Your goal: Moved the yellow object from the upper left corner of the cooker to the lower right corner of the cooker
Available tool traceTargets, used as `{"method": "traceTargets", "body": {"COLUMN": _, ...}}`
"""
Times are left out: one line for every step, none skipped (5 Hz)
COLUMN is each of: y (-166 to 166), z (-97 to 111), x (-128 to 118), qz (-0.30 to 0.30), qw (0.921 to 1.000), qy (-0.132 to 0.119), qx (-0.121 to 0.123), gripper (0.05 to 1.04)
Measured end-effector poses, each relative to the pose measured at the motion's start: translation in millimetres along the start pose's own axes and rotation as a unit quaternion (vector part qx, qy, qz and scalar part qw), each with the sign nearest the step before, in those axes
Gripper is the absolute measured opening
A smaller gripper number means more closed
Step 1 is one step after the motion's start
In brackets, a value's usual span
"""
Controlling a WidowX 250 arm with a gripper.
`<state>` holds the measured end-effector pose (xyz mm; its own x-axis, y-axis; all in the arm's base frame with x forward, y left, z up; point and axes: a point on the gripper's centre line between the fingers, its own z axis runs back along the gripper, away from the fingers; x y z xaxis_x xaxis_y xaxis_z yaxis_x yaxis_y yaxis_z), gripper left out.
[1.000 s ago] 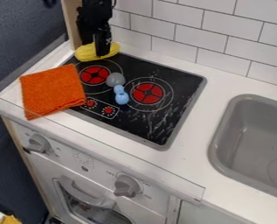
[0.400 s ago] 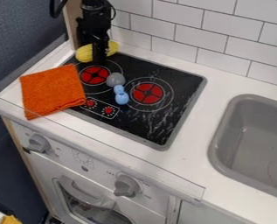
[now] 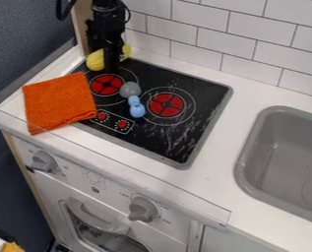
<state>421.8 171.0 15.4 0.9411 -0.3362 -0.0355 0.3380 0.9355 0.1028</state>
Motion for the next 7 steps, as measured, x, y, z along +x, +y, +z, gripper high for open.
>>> {"method": "traceTargets", "body": {"y": -13, "z": 5, "x": -1, "qz": 0.017, "qw": 0.9998, "qy": -0.001, "qx": 0.005, "gripper": 0.653}}
{"method": "traceTargets", "body": {"y": -30, "z": 32, "x": 1, "qz": 0.032, "qw": 0.9988, "qy": -0.031, "qx": 0.019, "gripper": 0.653}}
{"method": "traceTargets", "body": {"y": -49, "z": 68, "x": -2, "qz": 0.053, "qw": 0.9954, "qy": -0.070, "qx": 0.039, "gripper": 0.653}}
{"method": "traceTargets", "body": {"y": -80, "z": 79, "x": -5, "qz": 0.073, "qw": 0.9939, "qy": -0.078, "qx": 0.028, "gripper": 0.653}}
{"method": "traceTargets", "body": {"y": -116, "z": 77, "x": -12, "qz": 0.069, "qw": 0.9942, "qy": -0.082, "qx": 0.004, "gripper": 0.653}}
{"method": "traceTargets", "body": {"y": -151, "z": 68, "x": -23, "qz": 0.080, "qw": 0.9940, "qy": -0.074, "qx": 0.000, "gripper": 0.653}}
{"method": "traceTargets", "body": {"y": -176, "z": 59, "x": -23, "qz": 0.066, "qw": 0.9954, "qy": -0.069, "qx": -0.003, "gripper": 0.653}}
